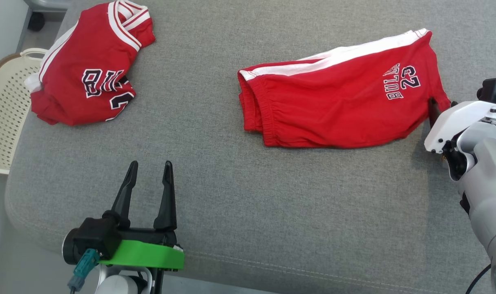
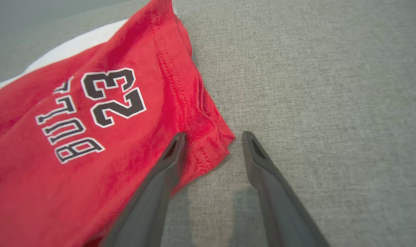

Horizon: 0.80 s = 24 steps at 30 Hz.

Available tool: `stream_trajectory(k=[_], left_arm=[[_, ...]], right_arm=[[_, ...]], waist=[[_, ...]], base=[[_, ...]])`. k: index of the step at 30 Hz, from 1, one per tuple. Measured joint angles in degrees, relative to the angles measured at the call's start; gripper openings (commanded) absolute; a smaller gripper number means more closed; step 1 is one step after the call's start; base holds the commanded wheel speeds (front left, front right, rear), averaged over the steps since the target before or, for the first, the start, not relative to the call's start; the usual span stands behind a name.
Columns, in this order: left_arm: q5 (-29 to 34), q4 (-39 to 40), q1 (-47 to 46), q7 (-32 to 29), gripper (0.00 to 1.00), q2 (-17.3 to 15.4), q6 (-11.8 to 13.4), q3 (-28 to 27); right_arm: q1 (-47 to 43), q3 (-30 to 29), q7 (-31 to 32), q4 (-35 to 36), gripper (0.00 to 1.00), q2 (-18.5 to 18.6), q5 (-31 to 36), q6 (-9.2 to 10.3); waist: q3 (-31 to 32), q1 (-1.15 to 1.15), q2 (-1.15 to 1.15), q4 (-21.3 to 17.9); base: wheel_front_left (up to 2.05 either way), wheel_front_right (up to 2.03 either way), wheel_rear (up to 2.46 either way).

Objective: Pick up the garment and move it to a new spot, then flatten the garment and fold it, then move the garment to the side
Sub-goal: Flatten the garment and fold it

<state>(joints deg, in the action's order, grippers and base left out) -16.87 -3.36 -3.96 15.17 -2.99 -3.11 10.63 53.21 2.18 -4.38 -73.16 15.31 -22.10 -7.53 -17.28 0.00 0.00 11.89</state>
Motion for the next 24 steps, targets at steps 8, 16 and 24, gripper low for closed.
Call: stream_trajectory(k=[8,16,24], left_arm=[[-0.3,-0.6,0.0,0.0,1.00,0.0,0.0,0.1],[-1.7,-1.8,0.0,0.0,1.00,0.1,0.1,0.7],[-2.2,-3.2,0.6,0.0,1.00,0.1,0.9,0.9]], right_arm=[[0.4,0.2,-0.1,-0.3,0.00,0.2,1.1,-0.02],[-1.6,0.7,-2.9,-0.5,0.00,1.3,3.1,-0.01],[-6.5,-0.6,-4.3,-0.6,0.00,-0.7,2.3,-0.01]], waist=[[0.2,0.00,0.00,-0.3],[2.0,0.00,0.00,-1.0],[4.9,0.00,0.00,-2.4]], base=[[0.00,0.00,0.00],[0.00,0.00,0.00],[0.00,0.00,0.00]])
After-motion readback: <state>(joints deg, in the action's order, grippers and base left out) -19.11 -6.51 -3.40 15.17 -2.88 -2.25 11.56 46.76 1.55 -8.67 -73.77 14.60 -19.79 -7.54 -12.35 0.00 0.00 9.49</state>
